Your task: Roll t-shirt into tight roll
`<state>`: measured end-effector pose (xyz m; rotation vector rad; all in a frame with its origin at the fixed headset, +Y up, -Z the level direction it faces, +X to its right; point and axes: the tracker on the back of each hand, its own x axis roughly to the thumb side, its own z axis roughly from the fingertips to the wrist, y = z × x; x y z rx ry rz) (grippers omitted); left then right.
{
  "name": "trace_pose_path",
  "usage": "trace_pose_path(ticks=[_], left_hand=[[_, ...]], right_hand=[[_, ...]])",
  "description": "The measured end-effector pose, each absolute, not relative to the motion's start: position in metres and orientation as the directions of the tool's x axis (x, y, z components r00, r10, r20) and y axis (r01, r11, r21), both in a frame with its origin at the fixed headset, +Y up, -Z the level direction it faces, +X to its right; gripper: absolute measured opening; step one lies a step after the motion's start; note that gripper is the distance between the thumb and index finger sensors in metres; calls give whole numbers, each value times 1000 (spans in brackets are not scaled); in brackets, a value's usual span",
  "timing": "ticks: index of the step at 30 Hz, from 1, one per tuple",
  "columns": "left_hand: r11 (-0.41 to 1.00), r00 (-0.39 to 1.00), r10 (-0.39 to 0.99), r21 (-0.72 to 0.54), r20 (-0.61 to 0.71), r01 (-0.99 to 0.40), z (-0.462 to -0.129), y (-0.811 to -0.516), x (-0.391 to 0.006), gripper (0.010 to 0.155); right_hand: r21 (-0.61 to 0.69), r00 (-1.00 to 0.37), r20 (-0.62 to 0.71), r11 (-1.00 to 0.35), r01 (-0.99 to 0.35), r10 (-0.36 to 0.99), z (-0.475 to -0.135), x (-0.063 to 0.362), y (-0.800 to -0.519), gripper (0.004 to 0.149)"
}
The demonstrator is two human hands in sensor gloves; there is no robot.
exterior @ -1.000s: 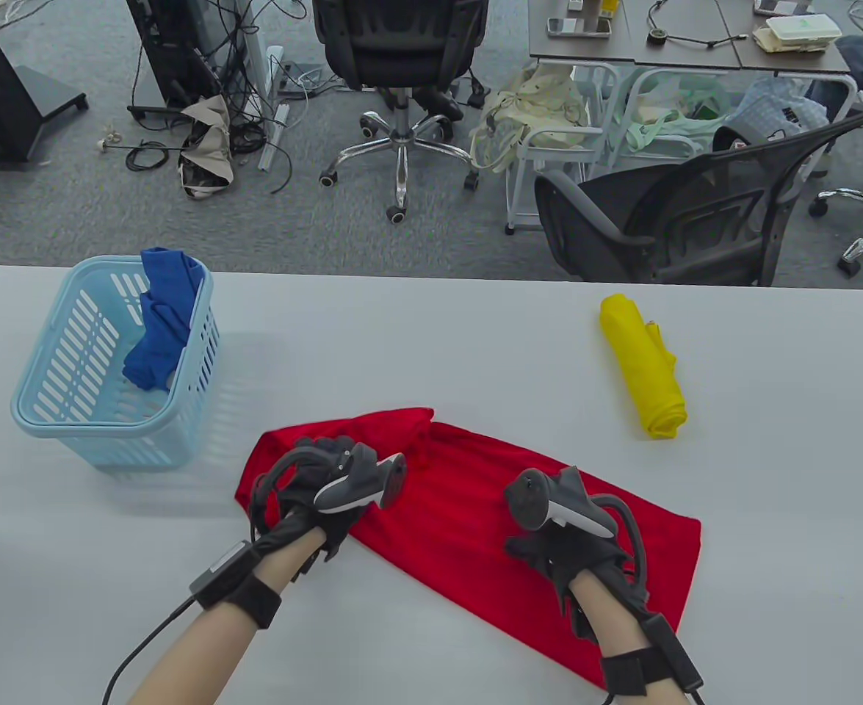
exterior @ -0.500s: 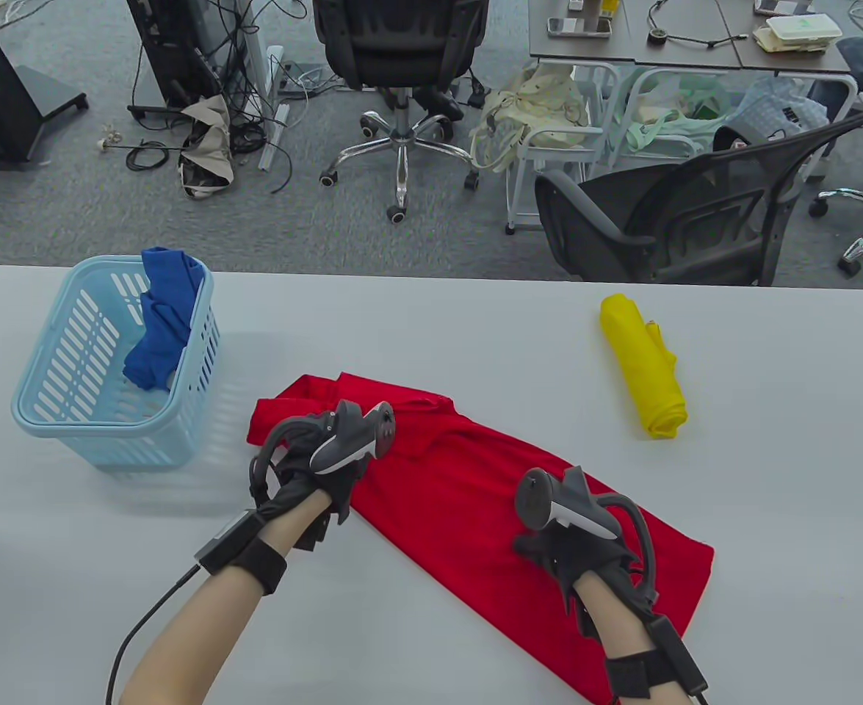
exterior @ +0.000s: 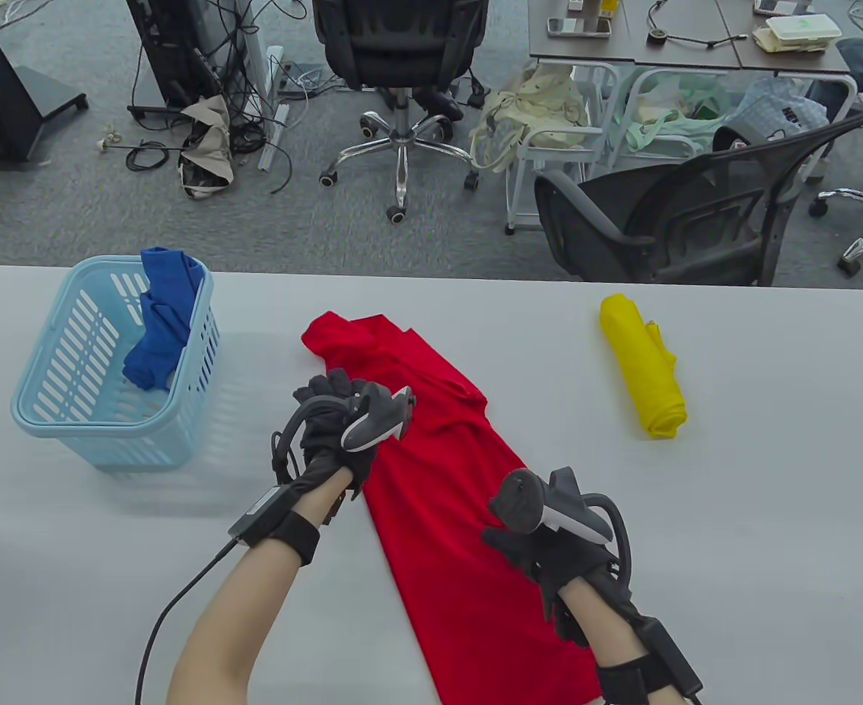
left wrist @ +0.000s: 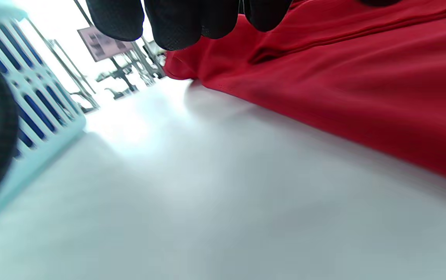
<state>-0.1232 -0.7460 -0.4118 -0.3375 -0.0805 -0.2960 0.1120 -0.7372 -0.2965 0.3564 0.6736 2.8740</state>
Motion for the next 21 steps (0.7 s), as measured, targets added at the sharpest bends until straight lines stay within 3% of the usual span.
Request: trace_pose_path(ticks=[2, 4, 5, 7, 9, 10, 12, 15, 17, 18, 21], left_hand=[[887, 978, -96, -430, 183, 167, -404, -755, -122, 83], [800, 972, -24, -578, 234, 159, -403, -771, -123, 86], [779, 952, -207, -551, 223, 299, -406, -777, -128, 86], [807, 918, -318, -441, 236, 393, -410, -772, -133, 86], [845, 937, -287, -407, 201, 346, -404, -759, -134, 78], [847, 927, -267, -394, 262, 355, -398, -753, -132, 73], [859, 910, -149, -405, 387, 313, -387, -749, -131, 74], [853, 931, -21, -479, 366, 207, -368, -762, -129, 84], [806, 928, -66, -529, 366, 266, -360, -788, -129, 85], [750, 912, -157, -555, 380, 360, -355, -797, -128, 85], [774, 920, -84, -557, 382, 301, -343, -796, -126, 86]], right_hand=[[474, -954, 221, -877, -79, 205, -300, 111, -748, 66], [527, -959, 232, -849, -18, 164, -298, 107, -762, 66], [532, -956, 268, -846, 41, 122, -291, 102, -762, 71], [499, -942, 321, -863, 83, 95, -283, 93, -754, 69], [508, -914, 375, -859, 64, 153, -271, 78, -743, 65], [496, -905, 395, -866, 65, 159, -268, 70, -739, 62], [453, -904, 409, -888, 82, 126, -267, 60, -736, 60], [427, -908, 406, -900, 85, 107, -274, 56, -744, 67], [500, -904, 403, -862, 86, 144, -278, 59, -758, 66], [544, -899, 401, -835, 80, 175, -278, 62, -761, 67], [504, -900, 399, -862, 53, 178, -283, 71, -747, 62]])
